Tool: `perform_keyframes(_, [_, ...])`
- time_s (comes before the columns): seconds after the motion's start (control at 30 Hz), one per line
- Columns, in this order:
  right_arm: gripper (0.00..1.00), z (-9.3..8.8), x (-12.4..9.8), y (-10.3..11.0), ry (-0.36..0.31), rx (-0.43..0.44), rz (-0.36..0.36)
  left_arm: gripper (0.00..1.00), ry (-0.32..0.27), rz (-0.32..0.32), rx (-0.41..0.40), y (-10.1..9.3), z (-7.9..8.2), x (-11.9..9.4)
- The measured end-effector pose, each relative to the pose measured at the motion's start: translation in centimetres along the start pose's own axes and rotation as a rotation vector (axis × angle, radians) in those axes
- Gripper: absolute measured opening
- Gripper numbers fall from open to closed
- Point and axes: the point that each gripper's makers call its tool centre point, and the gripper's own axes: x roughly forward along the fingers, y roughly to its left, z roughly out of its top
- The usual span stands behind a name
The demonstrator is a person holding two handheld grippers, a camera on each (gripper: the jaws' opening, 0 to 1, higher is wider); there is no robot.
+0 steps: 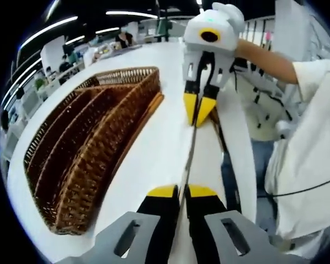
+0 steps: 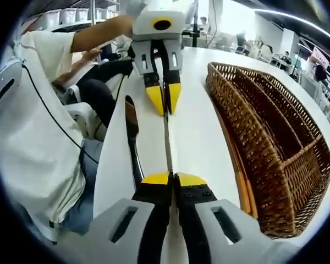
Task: Arrange the knives, forks, and spoons in their matching storage slots by inserting each utensil handle-first until every utensil is classified and aligned in the correct compartment
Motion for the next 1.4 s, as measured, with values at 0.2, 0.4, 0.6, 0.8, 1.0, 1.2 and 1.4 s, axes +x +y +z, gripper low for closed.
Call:
perform_keyframes(0.2, [0.02, 0.0, 0.1, -0.1, 0.013, 0.046, -0.013, 0.05, -0.015, -0.007, -0.013, -0.3, -0.1, -0.1])
perform_keyframes(0.4, [0.02, 0.0, 0.1, -0.5, -0.025, 0.055, -0.012, 0.05, -0.031, -0.005, -0.084, -0.1, 0.0, -0.1])
perform_keyframes(0.6, [0.02, 0.2, 0.1, -0.4, -0.014, 0.040, -0.019, 0.05, -0.017, -0.012, -0.112, -0.2, 0.0, -0.1])
perform_keyframes(0.8, [0.02, 0.5, -0.5, -0.5, -0.017, 0.042, -0.015, 0.05, -0.018, -0.023, -0.122, 0.3, 0.2, -0.2])
perform_keyframes(1.0, [0.02, 1.3, -1.3, -0.8, -0.019, 0.014, -0.021, 0.05, -0.016, -0.030, -0.144, 0.6, 0.6, -0.6])
perform_keyframes(1.2, [0.02, 1.6, -1.3, -0.9, -0.017, -0.008, -0.039, 0.05, -0.004, -0.017, -0.158, 1.2, 0.9, -1.0])
perform_keyframes(1.4, [0.02, 0.9, -0.5, -0.7, -0.003, 0.012, -0.011, 0.05, 0.019, -0.027, -0.165, 1.2, 0.1, -0.3])
